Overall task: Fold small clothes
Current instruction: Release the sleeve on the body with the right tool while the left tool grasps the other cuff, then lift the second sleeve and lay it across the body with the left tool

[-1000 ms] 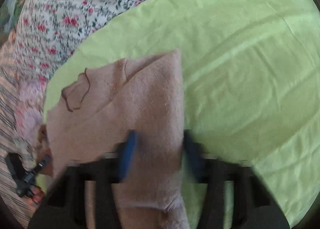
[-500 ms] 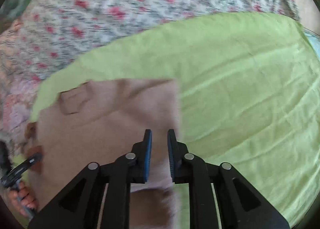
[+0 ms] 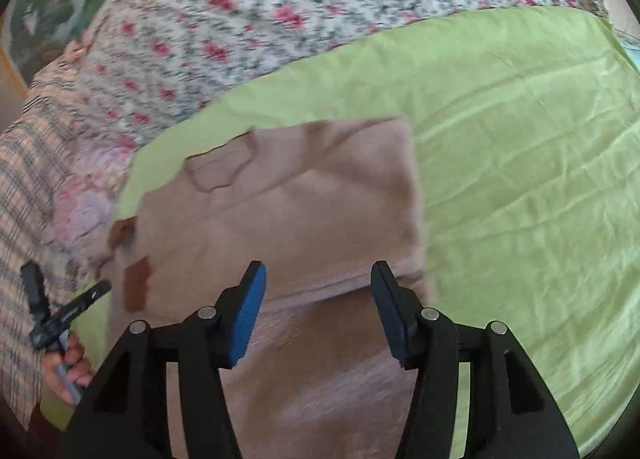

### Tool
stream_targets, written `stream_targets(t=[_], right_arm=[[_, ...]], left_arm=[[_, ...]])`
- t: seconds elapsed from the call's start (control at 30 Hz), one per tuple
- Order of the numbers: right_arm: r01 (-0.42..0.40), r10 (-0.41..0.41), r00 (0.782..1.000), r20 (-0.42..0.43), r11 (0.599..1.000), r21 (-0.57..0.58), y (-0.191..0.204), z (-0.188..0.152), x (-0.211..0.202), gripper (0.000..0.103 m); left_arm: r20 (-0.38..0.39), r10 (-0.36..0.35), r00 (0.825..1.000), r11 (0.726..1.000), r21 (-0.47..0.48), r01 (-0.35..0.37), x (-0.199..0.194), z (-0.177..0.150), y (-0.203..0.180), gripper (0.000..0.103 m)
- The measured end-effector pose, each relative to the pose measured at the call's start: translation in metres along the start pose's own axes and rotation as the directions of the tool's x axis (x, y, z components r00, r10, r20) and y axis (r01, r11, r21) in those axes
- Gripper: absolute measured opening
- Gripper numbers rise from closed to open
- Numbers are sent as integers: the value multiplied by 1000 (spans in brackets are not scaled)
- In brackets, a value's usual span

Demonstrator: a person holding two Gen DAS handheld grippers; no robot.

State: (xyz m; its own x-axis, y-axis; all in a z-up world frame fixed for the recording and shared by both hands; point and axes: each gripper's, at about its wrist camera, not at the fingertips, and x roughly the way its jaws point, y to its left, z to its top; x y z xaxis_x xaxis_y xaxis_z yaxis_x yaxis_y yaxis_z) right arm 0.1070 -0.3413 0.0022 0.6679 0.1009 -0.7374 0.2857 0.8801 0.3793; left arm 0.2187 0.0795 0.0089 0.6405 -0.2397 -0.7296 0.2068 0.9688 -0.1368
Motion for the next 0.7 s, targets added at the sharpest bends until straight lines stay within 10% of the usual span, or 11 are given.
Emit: stream_targets(t=[0.13,0.4,0.5,0.7], right_arm=[[-64,64,996,-60,998,8,22,-20,11,60],[-117,118,984,-134,993,16,44,-33,35,60],[-116,116,984,-138,993,9,46,-33,38,60],[-128,129,983,-129,992,12,48,-35,37,60]], left_arm=[[35,153,988,984,84,-155,6,30,2,82],[-11,382,924,887,285,-363,89,64,7,82],[-59,366,929,905,257,-340,105,69,26,14],[-3,210,978,975,71,-209,59,74,46,10]])
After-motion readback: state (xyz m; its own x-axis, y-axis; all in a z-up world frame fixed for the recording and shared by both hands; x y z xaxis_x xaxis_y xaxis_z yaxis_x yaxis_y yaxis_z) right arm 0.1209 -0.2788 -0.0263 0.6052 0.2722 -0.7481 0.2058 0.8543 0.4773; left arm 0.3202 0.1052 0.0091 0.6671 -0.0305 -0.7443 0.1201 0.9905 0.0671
